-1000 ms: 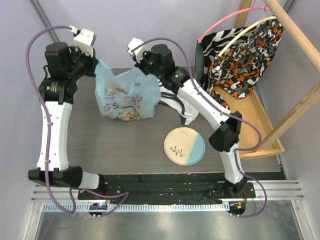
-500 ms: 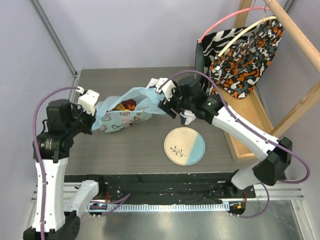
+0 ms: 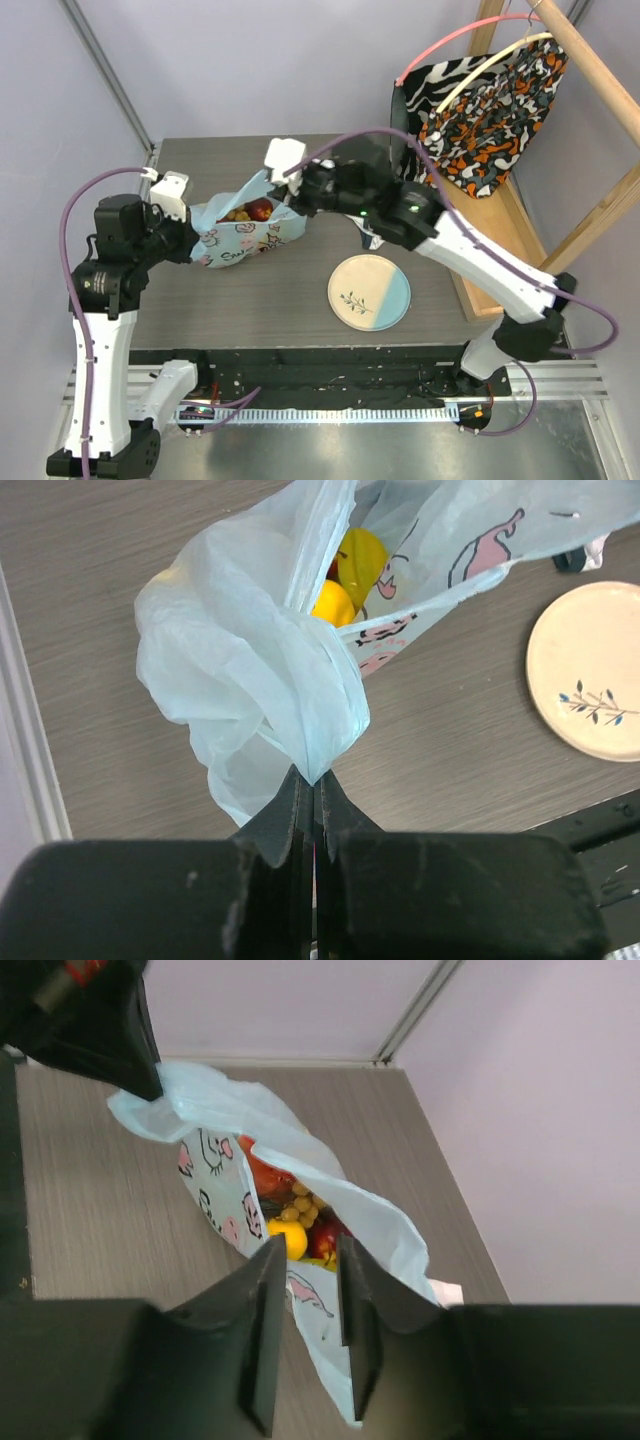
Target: Take the fake fruits out of the plastic bag
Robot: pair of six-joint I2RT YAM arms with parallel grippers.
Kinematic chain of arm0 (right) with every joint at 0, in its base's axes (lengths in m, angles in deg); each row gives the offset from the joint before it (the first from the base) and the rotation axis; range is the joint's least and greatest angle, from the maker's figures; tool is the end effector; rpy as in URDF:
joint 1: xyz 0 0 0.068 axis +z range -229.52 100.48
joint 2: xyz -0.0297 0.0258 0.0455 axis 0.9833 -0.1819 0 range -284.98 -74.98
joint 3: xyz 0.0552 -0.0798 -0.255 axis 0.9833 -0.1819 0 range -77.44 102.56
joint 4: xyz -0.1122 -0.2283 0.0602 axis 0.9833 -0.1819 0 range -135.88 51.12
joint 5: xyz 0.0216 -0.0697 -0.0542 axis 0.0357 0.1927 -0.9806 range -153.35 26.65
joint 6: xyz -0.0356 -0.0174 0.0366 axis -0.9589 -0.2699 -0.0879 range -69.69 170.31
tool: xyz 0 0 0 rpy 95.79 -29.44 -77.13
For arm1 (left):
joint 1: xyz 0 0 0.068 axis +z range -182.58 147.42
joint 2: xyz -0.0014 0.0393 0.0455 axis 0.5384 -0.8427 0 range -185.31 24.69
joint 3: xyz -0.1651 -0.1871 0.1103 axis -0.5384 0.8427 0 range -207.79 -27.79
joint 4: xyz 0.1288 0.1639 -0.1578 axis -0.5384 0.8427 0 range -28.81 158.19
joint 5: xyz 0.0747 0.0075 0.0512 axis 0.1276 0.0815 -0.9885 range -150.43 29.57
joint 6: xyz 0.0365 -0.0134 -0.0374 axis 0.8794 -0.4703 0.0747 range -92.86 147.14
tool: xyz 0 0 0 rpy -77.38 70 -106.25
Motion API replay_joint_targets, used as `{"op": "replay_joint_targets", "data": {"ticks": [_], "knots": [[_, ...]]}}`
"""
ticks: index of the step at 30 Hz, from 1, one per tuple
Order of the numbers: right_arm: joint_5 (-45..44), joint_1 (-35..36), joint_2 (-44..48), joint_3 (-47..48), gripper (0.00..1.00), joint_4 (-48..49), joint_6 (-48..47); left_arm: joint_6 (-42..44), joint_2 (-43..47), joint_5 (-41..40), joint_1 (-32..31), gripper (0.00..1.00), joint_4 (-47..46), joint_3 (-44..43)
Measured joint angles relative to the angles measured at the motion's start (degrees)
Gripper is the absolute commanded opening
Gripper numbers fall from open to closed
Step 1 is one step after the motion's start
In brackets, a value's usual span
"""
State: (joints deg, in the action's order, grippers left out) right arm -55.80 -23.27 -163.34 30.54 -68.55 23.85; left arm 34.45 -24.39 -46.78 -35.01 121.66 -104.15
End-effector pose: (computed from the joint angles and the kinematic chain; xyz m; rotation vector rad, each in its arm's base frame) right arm 0.1798 0.2775 0.4971 -1.2415 1.2625 0.4938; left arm 0.1277 -0.0138 0.4191 0.3188 2.1148 -0.2060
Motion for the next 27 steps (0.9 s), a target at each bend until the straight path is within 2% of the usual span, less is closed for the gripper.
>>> {"op": "replay_joint_targets", "data": {"ticks": [5, 10, 14, 17, 24, 27], "knots": [[-1.7, -0.3, -10.3, -7.0, 0.13, 6.4, 0.8, -5.6, -0.4, 0.5, 0.8, 0.00, -1.0, -0.1], [-6.6, -0.5, -21.7, -8.8, 0.12, 9.4, 3.4, -9.0, -0.7, 1.6, 1.2, 0.00, -1.1, -0.9], [-11.3, -0.3, -26.4, -7.3, 0.12, 10.7, 6.9, -10.5, -0.6, 2.0, 1.4, 0.00, -1.1, -1.1], [-11.2, 0.5, -26.2, -8.7, 0.12, 11.7, 9.0, -11.5, -0.6, 2.0, 1.5, 0.00, -1.3, -1.1], [-6.1, 9.7, -19.4, -28.0, 0.11, 12.3, 12.8, -14.9, -1.4, 2.0, 1.6, 0.00, -3.3, -2.2], [-3.7, 13.0, -19.4, -31.1, 0.10, 10.8, 14.3, -16.7, -1.3, 2.0, 1.8, 0.00, -3.3, -2.2]]}}
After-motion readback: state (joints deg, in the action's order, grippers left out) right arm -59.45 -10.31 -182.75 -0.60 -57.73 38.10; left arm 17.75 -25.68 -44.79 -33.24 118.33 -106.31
